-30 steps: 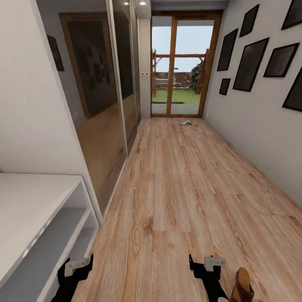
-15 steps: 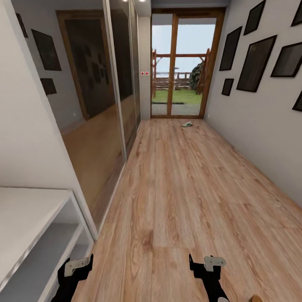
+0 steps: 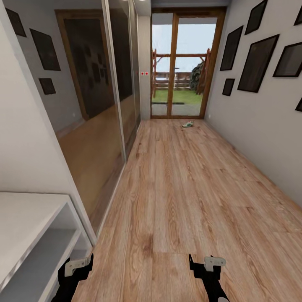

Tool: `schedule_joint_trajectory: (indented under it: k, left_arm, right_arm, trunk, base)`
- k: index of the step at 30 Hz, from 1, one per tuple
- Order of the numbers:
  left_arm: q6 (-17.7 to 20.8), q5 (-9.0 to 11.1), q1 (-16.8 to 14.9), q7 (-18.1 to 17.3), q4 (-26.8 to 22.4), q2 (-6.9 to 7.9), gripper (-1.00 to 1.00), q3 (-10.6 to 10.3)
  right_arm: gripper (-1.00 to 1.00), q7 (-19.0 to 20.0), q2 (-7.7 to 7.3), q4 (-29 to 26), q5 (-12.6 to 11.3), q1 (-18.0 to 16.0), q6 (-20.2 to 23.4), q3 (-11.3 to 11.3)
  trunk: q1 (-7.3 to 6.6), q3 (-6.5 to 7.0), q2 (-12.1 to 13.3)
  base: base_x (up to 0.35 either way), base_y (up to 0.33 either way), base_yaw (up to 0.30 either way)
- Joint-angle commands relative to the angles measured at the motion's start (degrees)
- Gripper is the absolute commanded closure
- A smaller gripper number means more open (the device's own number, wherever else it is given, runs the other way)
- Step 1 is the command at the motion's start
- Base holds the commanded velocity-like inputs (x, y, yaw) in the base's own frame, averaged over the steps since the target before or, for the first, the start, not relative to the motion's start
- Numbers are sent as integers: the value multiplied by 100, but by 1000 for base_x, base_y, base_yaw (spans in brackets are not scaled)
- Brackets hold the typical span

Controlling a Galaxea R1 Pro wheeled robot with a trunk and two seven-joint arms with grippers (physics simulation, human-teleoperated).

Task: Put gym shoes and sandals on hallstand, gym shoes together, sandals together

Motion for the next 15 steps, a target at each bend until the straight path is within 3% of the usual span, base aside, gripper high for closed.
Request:
schedule_joint_trajectory:
  k: [1,15]
  left_arm:
    - [-1,0,-1,-1,0,0,-100,0]
    - [1,-1,-2,-1,0,0,-100,-1]
  right_arm:
    - [-100,0,0,0,0,0,0,0]
    - [-100,1,0,0,0,0,1,0]
  trunk:
    - [0,0,0]
    - [0,0,0]
  base:
    - [22,0,0]
    - [10,0,0]
